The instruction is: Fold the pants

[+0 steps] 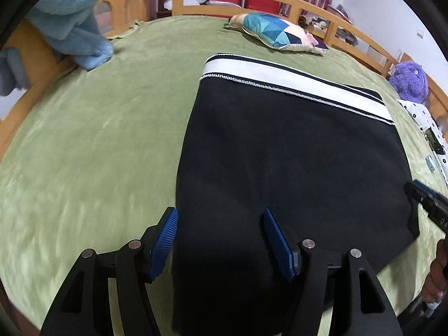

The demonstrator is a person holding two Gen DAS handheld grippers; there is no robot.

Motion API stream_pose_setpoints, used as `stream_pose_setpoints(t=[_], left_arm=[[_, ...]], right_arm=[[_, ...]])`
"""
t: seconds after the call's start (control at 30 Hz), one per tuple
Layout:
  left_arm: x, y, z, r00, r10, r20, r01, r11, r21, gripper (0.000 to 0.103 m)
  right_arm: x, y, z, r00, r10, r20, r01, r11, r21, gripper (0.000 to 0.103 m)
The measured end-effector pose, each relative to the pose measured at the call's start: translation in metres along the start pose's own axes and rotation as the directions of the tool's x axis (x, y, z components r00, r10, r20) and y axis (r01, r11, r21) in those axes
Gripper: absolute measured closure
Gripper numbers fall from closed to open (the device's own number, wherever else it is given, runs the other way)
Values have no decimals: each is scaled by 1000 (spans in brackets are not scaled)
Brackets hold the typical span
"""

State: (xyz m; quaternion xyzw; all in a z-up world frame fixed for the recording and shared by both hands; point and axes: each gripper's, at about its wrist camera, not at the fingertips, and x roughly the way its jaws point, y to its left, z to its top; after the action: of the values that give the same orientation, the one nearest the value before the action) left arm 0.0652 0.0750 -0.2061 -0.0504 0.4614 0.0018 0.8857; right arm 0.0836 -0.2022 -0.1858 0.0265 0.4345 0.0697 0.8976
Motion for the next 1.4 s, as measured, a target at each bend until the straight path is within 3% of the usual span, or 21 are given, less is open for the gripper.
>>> stream_pose_setpoints(t=[0.1,0.2,0.27,0.3,0.37,0.5,0.57,0.73,0.9,1.0,1.17,1.4], left_arm=[[-16,-6,-10,1000,7,-6,-7,1000,-4,41],[-30,-23,-16,998,61,-15,-60,996,66,40],[-43,-29,-18,999,38,-27,-36,997,63,40],[-57,-32,-19,1000,-19,-21,20,999,44,40],[-74,-38,-18,999,-46,1,46,999,28,40],[-119,-53,-23,995,-53,82,49,998,50,38],[-139,-59,-25,991,-68,115,62,996,57,37],[-188,-70,-35,974,-84,208,68,994,83,28],[-207,-75,-39,965,-88,248,68,994,88,25],[-213,-79,-44,965,-92,247,71,993,93,24],[-217,-77,-47,964,-99,247,79,993,86,24],[-224,-74,-52,959,-93,269,76,994,76,23]], right_arm=[[-11,-1,-17,1000,0,-23,0,1000,-3,54],[-13,-11,-25,993,86,-87,-78,993,92,50],[-21,-10,-28,993,75,-93,-64,992,112,58],[-32,-7,-29,994,74,-81,-64,992,110,59],[-57,2,-29,995,93,-38,-89,991,96,59],[-123,28,-27,995,-3,95,2,1000,17,53],[-149,34,-30,989,-26,147,25,1000,4,41],[-189,35,-42,981,-79,175,76,997,28,34],[-207,29,-46,985,-78,155,68,995,69,33],[-215,27,-48,982,-100,161,87,993,84,16],[-218,29,-49,979,-127,160,116,990,79,9],[-227,37,-50,972,-148,185,138,988,67,8]])
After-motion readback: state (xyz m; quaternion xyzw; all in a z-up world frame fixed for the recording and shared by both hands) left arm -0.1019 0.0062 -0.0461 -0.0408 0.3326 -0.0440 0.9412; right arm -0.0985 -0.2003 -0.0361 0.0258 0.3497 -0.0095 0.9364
